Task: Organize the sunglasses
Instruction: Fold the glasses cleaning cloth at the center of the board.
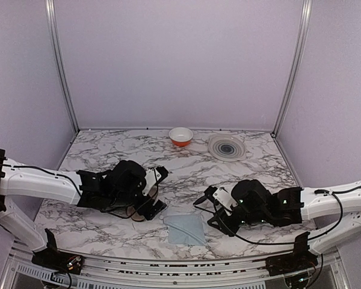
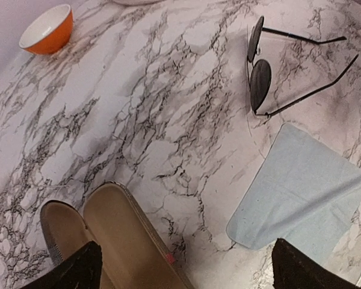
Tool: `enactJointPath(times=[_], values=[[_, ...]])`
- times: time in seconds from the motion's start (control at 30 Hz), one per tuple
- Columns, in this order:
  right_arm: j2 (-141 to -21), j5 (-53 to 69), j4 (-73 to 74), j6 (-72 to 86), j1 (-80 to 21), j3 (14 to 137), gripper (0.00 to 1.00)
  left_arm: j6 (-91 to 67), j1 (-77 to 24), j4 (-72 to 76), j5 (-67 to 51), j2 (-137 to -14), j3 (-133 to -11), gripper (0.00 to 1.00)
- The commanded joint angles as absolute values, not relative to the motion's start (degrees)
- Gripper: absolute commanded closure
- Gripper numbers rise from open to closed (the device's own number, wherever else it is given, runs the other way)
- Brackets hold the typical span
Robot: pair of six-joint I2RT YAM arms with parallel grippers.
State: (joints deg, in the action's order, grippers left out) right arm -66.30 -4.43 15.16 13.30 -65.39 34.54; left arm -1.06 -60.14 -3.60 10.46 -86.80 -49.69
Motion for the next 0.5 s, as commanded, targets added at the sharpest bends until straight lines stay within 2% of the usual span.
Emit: enactJointPath(times=[0.0, 0.13, 0.17, 0.2, 0.23, 0.27, 0.4, 0.47], values=[[-63.9, -11.0, 11.9, 13.1, -65.6, 35.9, 0.63, 0.1, -61.1, 9.3, 16.2, -78.6, -42.5, 0.01], [-64.0, -20.4, 13.9, 14.0, -65.7, 40.8, 0.60, 6.3, -62.1, 13.9, 8.0, -76.8, -38.0, 0.02], [-64.0, -24.2, 14.4, 16.1, -65.7, 41.8, 0.55, 8.2, -62.8, 15.6, 6.7, -76.2, -36.5, 0.03], [-63.9, -29.2, 15.6, 19.6, -65.6, 42.4, 0.38, 9.8, -63.7, 16.3, 4.8, -75.8, -35.4, 0.05], [-63.6, -33.6, 16.8, 23.5, -65.5, 42.7, 0.17, 11.9, -64.3, 16.4, 3.5, -75.6, -34.8, 0.08], [-63.1, -36.2, 17.0, 26.7, -65.3, 42.5, 0.03, 13.9, -65.1, 16.3, 2.4, -75.5, -34.2, 0.10], [-59.5, -30.2, 10.5, 22.1, -64.0, 39.0, 0.00, 23.2, -68.1, 16.3, -2.2, -74.9, -31.9, 0.14], [-58.0, -28.1, 8.1, 19.9, -64.0, 36.9, 0.00, 25.6, -68.5, 16.2, -5.0, -75.8, -31.7, 0.22]])
